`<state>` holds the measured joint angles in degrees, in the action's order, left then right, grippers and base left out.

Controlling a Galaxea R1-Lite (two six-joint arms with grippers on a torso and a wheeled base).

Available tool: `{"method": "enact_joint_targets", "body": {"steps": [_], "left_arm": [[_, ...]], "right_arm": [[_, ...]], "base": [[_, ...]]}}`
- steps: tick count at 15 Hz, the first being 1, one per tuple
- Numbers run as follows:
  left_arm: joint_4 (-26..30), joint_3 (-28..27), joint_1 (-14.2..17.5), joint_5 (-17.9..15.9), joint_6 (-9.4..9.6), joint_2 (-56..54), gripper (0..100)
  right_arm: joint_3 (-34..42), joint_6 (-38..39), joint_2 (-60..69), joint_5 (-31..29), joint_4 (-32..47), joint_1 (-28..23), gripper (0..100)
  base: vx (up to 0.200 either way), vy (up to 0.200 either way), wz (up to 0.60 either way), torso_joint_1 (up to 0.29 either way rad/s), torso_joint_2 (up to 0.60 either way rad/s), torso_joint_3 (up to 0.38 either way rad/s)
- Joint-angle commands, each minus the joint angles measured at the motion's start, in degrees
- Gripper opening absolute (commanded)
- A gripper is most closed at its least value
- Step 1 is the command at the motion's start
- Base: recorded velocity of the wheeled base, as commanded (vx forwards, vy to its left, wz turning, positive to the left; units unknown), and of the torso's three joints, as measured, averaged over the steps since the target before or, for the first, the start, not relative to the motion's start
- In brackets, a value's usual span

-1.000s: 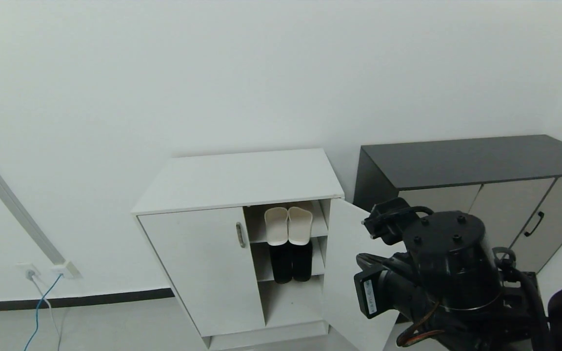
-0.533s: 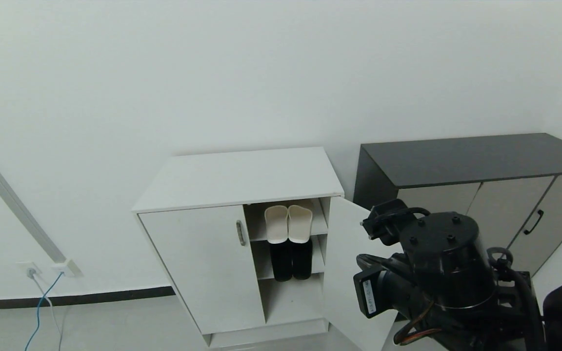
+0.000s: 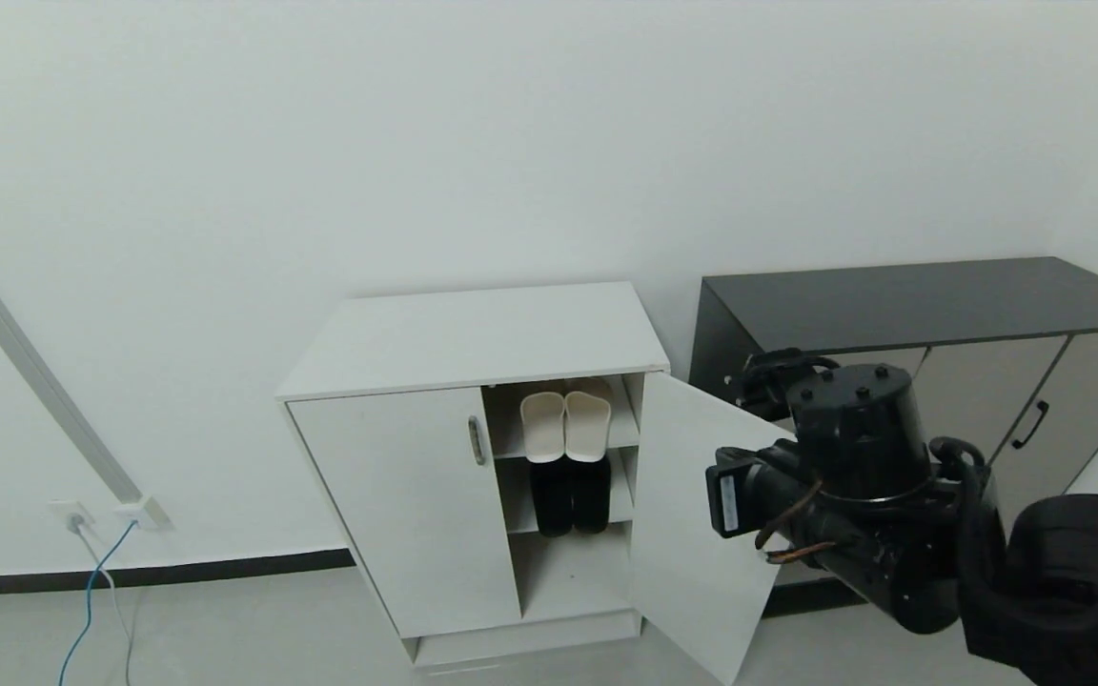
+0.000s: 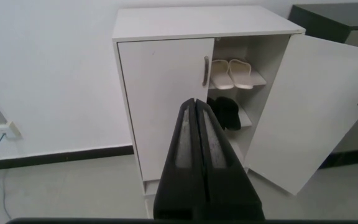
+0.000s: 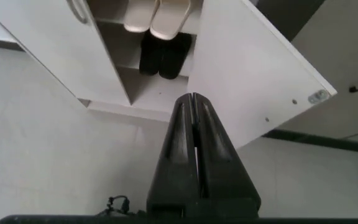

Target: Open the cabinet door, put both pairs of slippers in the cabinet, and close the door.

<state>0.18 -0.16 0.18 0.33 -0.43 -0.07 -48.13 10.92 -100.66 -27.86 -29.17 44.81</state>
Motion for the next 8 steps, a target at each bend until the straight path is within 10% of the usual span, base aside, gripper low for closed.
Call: {"method": "enact_joint_targets", "body": {"steps": [1, 8], "left_arm": [[0.0, 0.0, 0.0, 0.0, -0.01, 0.1, 0], [0.0, 0.0, 0.0, -0.1, -0.01, 0.1, 0]], "right_arm": [[-3.8, 0.1, -4.3, 3.8, -0.5, -6.6, 0], [-16.1, 0.1, -16.0, 11.9, -0.5, -21.2, 0]], "base": [[0.0, 0.0, 0.0, 0.0, 0.0, 0.0], [0.0, 0.0, 0.0, 0.0, 0.0, 0.0]]}}
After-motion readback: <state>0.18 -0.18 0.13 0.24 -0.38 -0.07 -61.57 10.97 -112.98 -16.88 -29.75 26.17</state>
